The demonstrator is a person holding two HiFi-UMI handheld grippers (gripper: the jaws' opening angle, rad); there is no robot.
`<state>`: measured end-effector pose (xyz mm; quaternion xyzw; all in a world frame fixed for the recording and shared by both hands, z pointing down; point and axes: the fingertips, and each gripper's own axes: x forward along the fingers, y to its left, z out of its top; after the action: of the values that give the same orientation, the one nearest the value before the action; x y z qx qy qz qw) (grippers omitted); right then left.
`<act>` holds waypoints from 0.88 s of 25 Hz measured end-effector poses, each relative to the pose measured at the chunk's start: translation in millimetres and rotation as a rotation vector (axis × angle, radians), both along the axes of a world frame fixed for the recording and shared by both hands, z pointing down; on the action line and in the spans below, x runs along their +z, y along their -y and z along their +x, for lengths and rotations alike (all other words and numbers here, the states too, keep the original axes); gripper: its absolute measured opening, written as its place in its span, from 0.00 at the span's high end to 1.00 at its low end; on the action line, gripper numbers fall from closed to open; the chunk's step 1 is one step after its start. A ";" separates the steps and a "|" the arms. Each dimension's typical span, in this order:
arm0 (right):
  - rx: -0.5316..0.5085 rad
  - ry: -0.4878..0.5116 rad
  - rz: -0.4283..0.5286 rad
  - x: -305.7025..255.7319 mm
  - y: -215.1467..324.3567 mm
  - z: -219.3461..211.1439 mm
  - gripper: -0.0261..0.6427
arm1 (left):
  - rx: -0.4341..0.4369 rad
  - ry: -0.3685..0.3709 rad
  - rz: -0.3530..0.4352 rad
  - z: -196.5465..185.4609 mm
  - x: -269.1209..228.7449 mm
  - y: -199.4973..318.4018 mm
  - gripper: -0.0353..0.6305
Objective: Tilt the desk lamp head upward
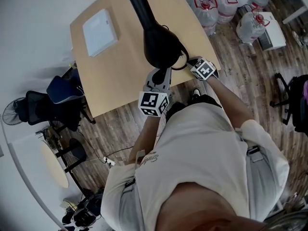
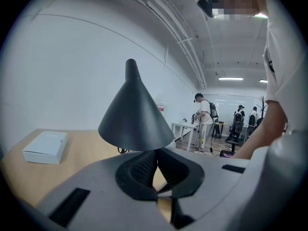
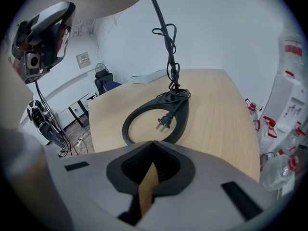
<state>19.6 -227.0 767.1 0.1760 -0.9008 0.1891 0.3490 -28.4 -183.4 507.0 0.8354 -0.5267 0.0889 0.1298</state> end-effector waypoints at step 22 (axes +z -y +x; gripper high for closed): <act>-0.013 -0.096 0.019 0.6 0.1 2.2 0.97 | 0.030 -0.051 0.114 11.1 -102.7 -53.5 0.92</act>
<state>21.9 -227.1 767.7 0.1823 -0.8860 0.1698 0.3911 -17.3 -129.9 404.3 0.8511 -0.5150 0.0393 0.0941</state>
